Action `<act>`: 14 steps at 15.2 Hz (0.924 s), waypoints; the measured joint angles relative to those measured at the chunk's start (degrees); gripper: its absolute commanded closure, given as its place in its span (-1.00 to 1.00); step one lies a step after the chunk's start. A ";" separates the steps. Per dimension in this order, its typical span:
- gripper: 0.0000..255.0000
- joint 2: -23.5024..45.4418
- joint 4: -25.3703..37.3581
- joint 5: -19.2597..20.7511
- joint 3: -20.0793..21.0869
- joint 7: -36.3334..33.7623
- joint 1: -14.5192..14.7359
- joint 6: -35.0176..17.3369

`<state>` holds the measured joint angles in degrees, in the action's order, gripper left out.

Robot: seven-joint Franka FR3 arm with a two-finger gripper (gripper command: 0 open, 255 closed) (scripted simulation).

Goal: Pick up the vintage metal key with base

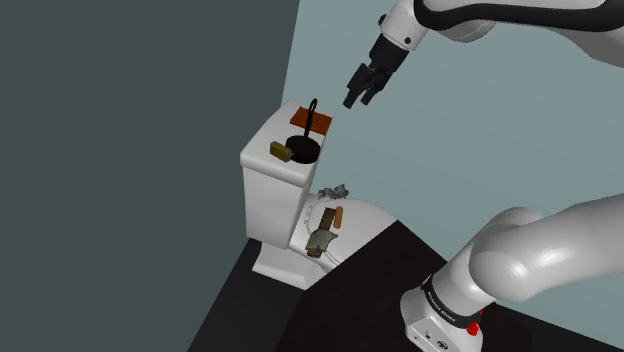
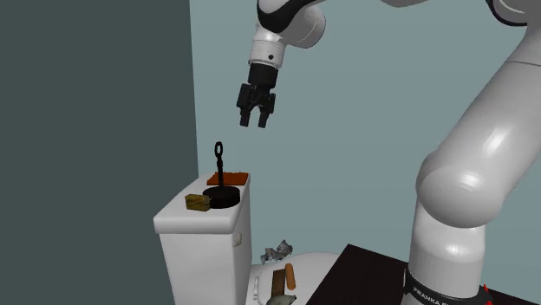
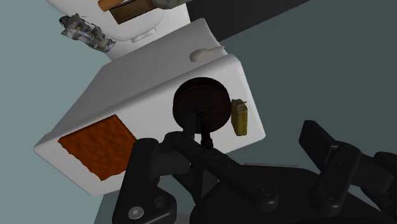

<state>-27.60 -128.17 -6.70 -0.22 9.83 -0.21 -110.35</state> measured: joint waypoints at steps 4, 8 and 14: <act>-1.00 7.95 4.55 -1.02 -0.54 2.09 0.55 -4.55; -1.00 16.37 10.48 -2.31 -1.02 4.37 0.98 -8.12; -1.00 22.53 12.78 -3.64 -1.19 6.43 1.27 -12.75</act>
<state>-5.07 -115.39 -10.34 -1.40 16.27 1.05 -123.10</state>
